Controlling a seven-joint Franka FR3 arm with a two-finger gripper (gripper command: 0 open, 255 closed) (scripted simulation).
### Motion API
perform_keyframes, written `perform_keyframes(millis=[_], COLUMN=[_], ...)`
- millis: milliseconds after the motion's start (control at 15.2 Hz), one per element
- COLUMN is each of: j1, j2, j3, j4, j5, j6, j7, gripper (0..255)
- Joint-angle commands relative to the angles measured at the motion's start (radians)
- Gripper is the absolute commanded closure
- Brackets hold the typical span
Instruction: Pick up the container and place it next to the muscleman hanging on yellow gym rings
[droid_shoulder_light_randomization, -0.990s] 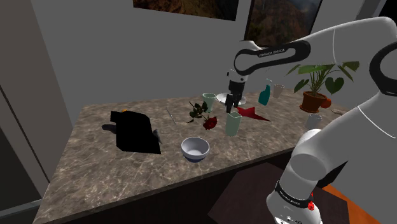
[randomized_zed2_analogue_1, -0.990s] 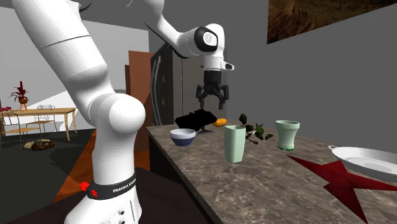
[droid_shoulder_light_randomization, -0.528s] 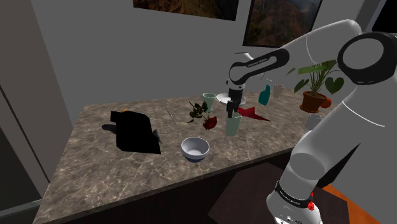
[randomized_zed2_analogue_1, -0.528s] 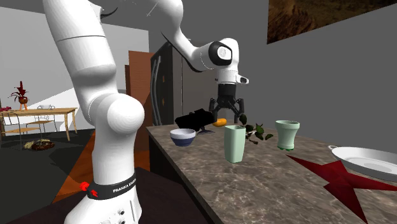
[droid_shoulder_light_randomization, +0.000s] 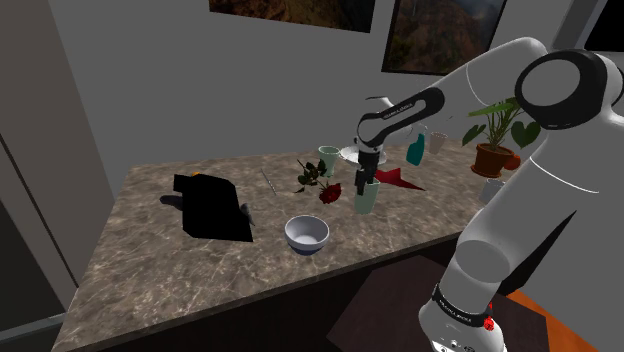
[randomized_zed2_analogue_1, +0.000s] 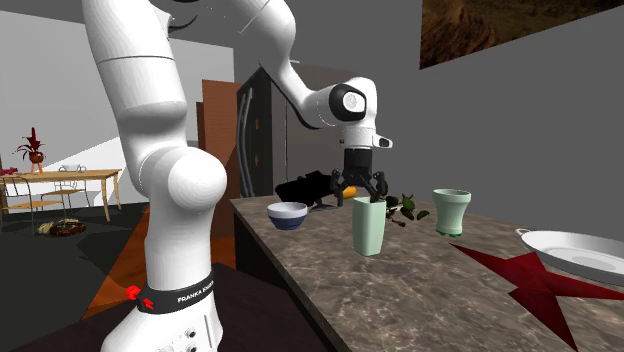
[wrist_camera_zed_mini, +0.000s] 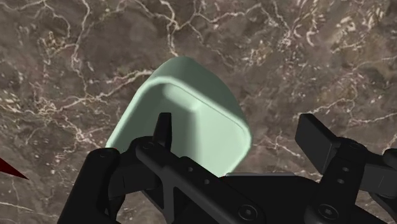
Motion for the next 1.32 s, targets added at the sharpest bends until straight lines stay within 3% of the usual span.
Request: perform_keyframes(millis=[0, 396, 462, 1056, 1254], j1=[-0.001, -0.001, -0.001, -0.001, -0.001], j2=[0.000, 0.000, 0.000, 0.000, -0.022], j3=[-0.001, -0.001, -0.001, -0.001, 0.002], j4=[-0.005, -0.005, -0.005, -0.005, 0.017], j5=[-0.001, -0.001, -0.001, -0.001, -0.003], j6=[0.007, 0.006, 0.006, 0.007, -0.038], j7=[-0.001, -0.001, -0.001, -0.001, 0.000], gripper=[0, 0, 255, 255, 255])
